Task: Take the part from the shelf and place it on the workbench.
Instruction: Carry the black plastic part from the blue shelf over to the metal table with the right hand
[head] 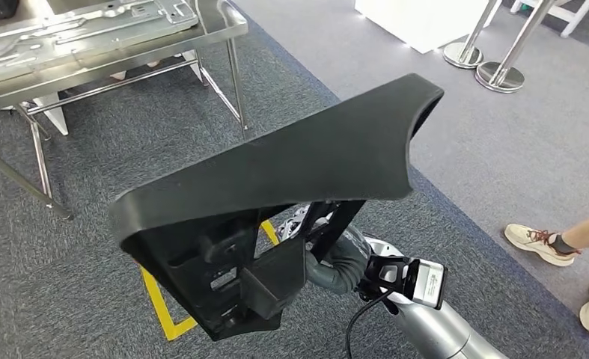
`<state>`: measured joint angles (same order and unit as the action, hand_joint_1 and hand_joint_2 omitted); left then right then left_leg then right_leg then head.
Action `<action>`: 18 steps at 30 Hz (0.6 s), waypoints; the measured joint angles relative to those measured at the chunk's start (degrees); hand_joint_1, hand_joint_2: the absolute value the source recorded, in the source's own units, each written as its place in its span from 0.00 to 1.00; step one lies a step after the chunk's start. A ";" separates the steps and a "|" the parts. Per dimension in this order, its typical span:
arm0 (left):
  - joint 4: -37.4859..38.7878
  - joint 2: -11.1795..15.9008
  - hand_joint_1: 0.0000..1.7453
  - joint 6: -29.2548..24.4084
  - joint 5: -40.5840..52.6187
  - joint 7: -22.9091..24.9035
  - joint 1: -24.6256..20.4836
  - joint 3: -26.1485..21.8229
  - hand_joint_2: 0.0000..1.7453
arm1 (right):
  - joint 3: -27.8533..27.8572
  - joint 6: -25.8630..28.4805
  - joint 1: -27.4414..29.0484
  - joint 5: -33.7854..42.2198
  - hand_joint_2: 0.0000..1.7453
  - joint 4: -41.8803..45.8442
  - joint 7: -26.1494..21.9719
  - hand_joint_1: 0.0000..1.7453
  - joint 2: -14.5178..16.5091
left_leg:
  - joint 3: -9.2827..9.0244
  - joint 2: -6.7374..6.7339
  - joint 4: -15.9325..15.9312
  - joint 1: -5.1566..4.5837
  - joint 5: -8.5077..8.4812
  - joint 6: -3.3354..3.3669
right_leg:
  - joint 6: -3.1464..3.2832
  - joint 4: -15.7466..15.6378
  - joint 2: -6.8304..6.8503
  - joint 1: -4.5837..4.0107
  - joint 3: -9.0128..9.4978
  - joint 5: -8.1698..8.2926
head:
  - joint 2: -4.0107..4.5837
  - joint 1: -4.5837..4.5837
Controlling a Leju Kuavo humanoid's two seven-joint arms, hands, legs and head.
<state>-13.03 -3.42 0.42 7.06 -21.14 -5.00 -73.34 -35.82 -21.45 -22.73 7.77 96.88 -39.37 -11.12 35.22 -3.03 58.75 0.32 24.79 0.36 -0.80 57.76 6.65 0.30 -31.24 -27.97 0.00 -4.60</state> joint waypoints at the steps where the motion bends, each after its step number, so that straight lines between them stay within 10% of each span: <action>1: 0.00 -0.01 0.00 0.04 0.01 -0.13 0.07 -0.03 0.00 | 0.00 0.04 0.00 -0.02 1.00 0.01 -0.01 1.00 -0.01 | -0.03 0.63 -0.04 -0.05 0.02 0.33 | -0.34 -0.09 0.50 0.05 0.18 -0.12 | 0.00 -0.01; 4: 0.00 -0.02 0.00 0.70 0.02 -1.07 0.13 -0.11 0.00 | 0.00 0.36 -0.08 0.03 1.00 0.03 -0.01 1.00 -0.12 | -0.46 2.52 -0.57 0.18 -0.22 1.31 | -1.18 3.61 -2.56 0.55 -0.97 -2.76 | 0.00 0.01; 8: 0.00 0.00 0.00 2.02 0.04 -2.11 -0.18 -0.12 0.00 | 0.00 0.85 0.48 0.19 1.00 0.04 -0.01 1.00 -1.05 | -0.51 5.41 -0.55 -0.02 -0.24 1.89 | -1.11 16.23 -6.36 0.59 -7.79 -7.31 | 0.00 0.01; 10: 0.00 0.01 0.00 2.55 0.04 -2.21 -0.15 -0.12 0.00 | 0.00 1.14 0.79 0.23 1.00 0.12 -0.01 1.00 -1.61 | -0.61 7.21 -0.43 -0.22 -0.22 1.91 | -0.61 13.29 -6.91 0.48 -7.22 -4.06 | 0.00 0.01; 14: 0.02 -0.12 0.00 3.15 0.01 -2.20 -0.25 -0.19 0.00 | 0.00 1.48 0.87 0.36 1.00 0.69 -0.01 1.00 -2.25 | -0.23 10.08 -0.33 -0.04 -0.38 1.22 | 0.51 0.97 -12.23 0.33 -2.42 1.67 | 0.00 0.01; 18: 0.02 0.02 0.00 3.22 0.10 -2.21 -0.08 -0.33 0.00 | -0.01 1.43 0.73 0.52 1.00 1.07 -0.01 1.00 -2.45 | 0.40 10.49 0.05 0.15 -0.12 -0.22 | 1.16 -0.68 -9.86 0.35 -1.35 1.93 | 0.00 -0.01</action>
<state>-13.01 -3.40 3.64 7.16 -23.35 -5.08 -73.67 -35.83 -20.02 -22.00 8.29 97.95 -39.39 -13.57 35.61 7.46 58.79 0.47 24.67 0.15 0.36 57.08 -3.21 0.65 -32.59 -26.05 0.00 -4.60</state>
